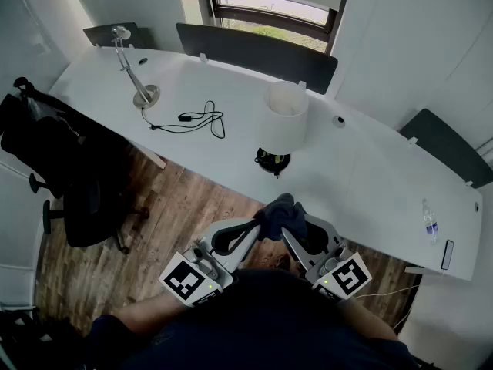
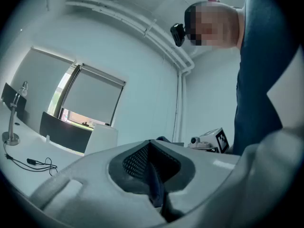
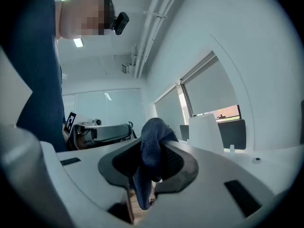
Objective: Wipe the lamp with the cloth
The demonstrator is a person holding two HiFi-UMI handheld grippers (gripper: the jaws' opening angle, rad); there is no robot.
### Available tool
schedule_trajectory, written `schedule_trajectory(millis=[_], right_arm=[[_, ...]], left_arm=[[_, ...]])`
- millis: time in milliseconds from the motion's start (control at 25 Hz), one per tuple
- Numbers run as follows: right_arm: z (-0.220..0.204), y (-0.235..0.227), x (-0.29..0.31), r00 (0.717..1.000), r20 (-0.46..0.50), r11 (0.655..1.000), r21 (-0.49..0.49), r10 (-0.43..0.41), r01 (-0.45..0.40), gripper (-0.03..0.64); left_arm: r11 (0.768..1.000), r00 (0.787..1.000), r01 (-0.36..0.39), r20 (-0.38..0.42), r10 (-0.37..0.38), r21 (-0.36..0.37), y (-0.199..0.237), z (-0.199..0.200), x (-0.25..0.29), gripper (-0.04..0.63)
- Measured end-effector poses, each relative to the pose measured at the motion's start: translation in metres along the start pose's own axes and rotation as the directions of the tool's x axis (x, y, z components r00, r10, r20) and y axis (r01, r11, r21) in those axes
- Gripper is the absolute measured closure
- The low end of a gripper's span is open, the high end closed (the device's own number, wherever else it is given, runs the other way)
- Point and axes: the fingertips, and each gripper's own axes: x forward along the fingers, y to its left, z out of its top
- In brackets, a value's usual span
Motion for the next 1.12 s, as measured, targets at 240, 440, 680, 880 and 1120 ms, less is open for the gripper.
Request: schedule_trajectory(millis=[240,440,680,880,1120], right_arm=[[0.000,-0.003,0.003,1.000,-0.008,1.000,-0.005,0.013,-0.013,0.520],[0.000,-0.003,0.008,1.000,-0.017,1.000,-0.002,0.018,-0.018,0.520],[0.003,0.004,0.020,1.000,-0.008,1.000,0.017,-0.002,0.002,0.520],[0.004,0.016,0.032,0.999,-0.007,0.999,-0.013,-0.052,0.052,0.520],[0.004,0.010,0.035,0.997,-0.009,0.996,-0.034,-0.083,0.083,0.520]], left_arm=[[1.000,1.000,-0.017,0.004,0.017,0.003,0.004,0.001,0.002,0.589],[1.000,1.000,-0.022,0.006,0.022,0.001,0.008,0.004,0.001,0.589],[1.000,1.000,-0.017,0.014,0.016,0.006,0.017,0.011,-0.015,0.589],[1.000,1.000,-0.003,0.009,0.003,-0.011,0.032,0.011,-0.038,0.589],[0.999,1.000,0.025,0.005,-0.025,-0.024,0.038,0.006,-0.042,0.589]])
